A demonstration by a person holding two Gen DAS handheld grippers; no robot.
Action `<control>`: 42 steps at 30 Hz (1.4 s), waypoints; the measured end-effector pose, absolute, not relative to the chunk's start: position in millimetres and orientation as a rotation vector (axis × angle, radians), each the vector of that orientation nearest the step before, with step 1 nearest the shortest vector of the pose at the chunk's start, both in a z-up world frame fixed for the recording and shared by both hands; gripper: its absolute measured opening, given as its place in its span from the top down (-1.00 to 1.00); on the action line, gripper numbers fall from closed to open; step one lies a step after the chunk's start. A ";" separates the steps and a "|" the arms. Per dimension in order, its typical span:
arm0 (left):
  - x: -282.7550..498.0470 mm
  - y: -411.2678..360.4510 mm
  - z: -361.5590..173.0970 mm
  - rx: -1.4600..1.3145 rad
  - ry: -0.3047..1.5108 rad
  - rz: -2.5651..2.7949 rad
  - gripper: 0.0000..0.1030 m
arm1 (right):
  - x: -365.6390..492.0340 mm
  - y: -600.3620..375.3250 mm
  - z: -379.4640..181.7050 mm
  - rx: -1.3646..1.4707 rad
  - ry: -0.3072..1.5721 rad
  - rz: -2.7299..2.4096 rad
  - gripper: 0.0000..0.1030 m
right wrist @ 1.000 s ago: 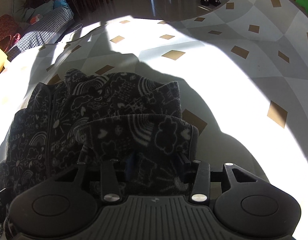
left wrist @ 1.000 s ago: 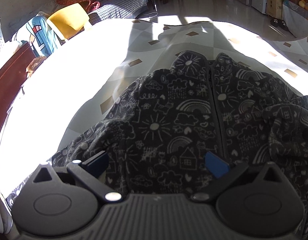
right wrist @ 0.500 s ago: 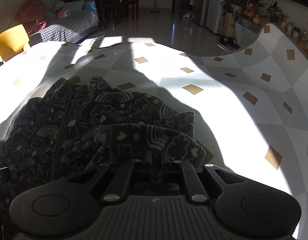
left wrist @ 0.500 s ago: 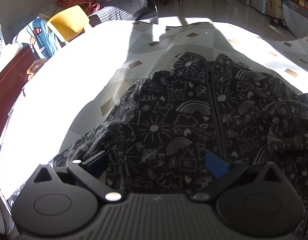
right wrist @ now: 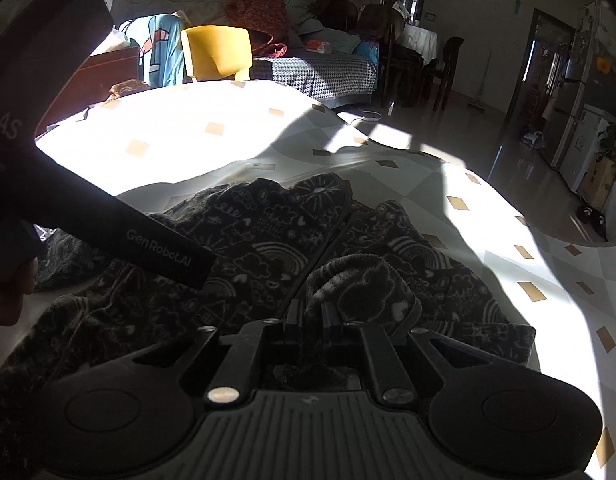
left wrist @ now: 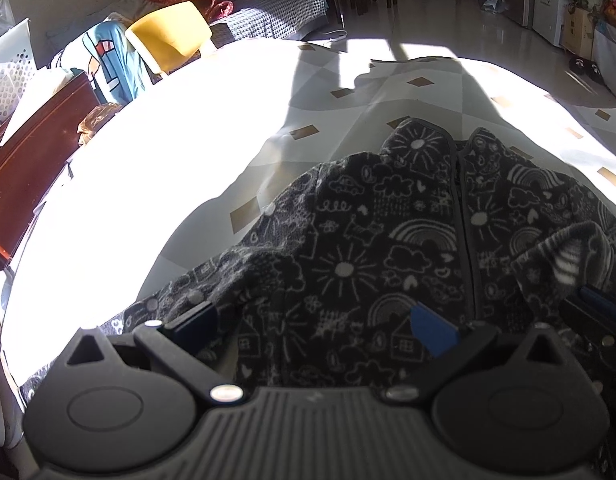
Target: Fold clothes
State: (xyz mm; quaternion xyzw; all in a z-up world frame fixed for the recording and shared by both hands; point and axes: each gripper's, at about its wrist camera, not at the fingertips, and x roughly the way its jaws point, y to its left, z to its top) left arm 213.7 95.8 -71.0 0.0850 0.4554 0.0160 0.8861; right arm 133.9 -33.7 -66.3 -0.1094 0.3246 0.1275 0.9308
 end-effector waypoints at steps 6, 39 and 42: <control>215.6 102.3 -68.7 0.164 0.942 0.059 -0.99 | 123.5 -21.7 -57.9 -0.202 0.636 0.422 0.58; 222.6 136.7 -70.9 0.091 0.977 0.084 -1.00 | 198.5 -56.8 -93.9 0.254 0.923 0.326 0.29; 225.1 140.4 -69.0 0.088 0.963 0.107 -1.00 | 198.5 -36.3 -90.3 0.210 0.921 0.463 0.29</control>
